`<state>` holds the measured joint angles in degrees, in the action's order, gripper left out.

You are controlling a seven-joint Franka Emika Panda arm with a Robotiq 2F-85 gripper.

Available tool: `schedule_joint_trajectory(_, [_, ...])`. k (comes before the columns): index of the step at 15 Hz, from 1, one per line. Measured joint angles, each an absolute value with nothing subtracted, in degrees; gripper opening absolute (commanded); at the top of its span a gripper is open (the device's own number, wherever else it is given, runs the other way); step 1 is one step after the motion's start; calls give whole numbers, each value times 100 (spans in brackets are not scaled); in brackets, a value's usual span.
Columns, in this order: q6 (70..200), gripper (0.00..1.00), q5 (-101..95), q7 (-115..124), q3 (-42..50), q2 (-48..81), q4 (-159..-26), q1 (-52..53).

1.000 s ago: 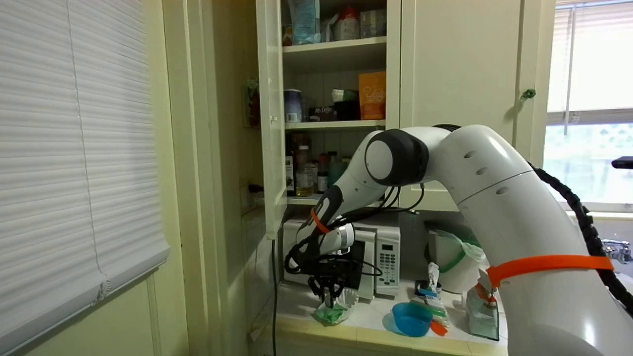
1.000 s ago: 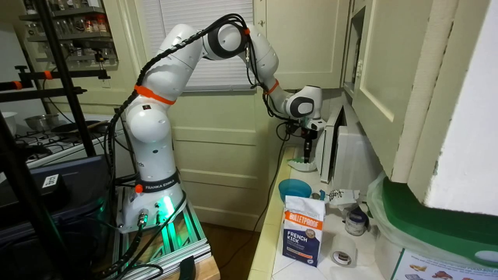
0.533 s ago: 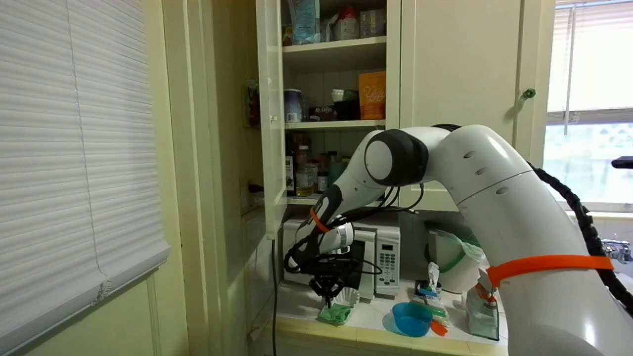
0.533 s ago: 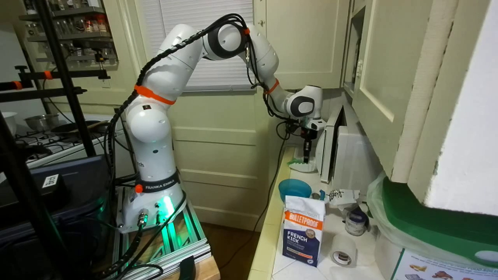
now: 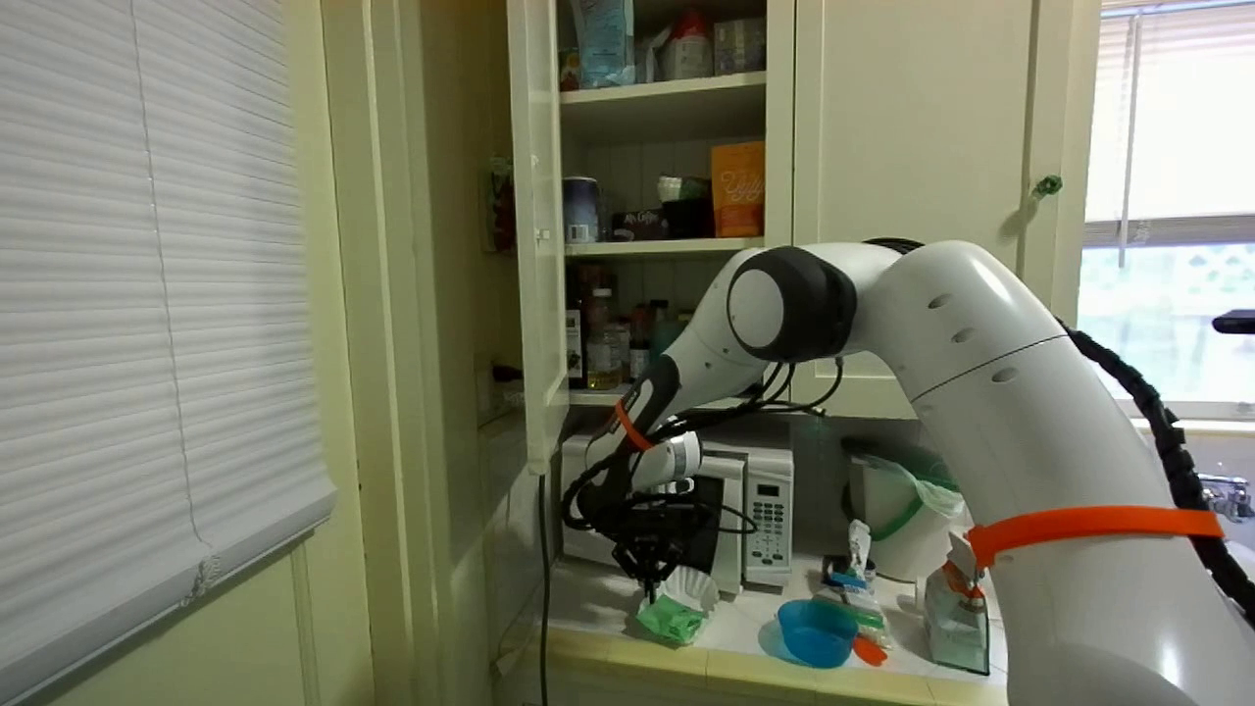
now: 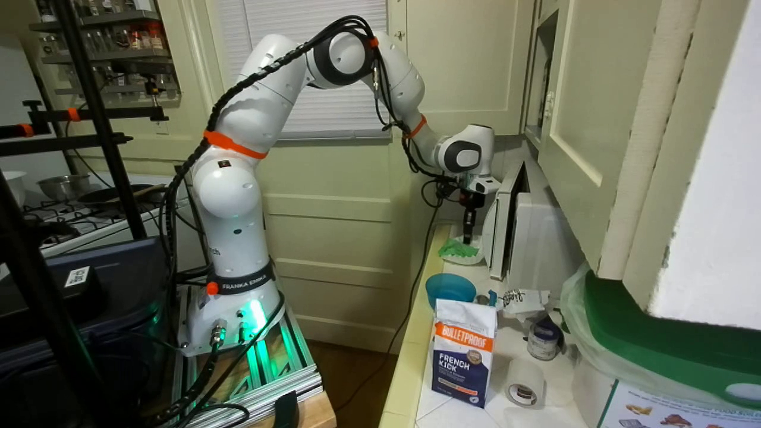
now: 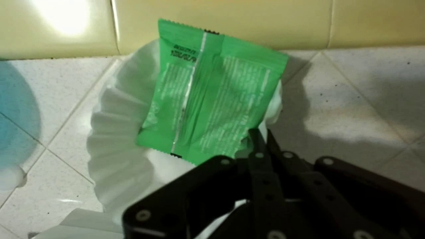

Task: Move the white and blue packet to the right then put the white bowl inside the blue bowl.

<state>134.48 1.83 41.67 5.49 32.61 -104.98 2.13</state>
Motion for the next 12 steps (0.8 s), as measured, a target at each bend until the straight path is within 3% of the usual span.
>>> schedule_joint_trajectory(7, [13098,0,184,4167,548,3037,-10495,211])
schedule_joint_trajectory(8, [13072,26,184,4167,549,3019,-10494,211])
schedule_joint_trajectory(10, [13039,34,184,4167,549,3015,-10486,211])
schedule_joint_trajectory(12, [13027,49,184,4167,550,3039,-10477,212])
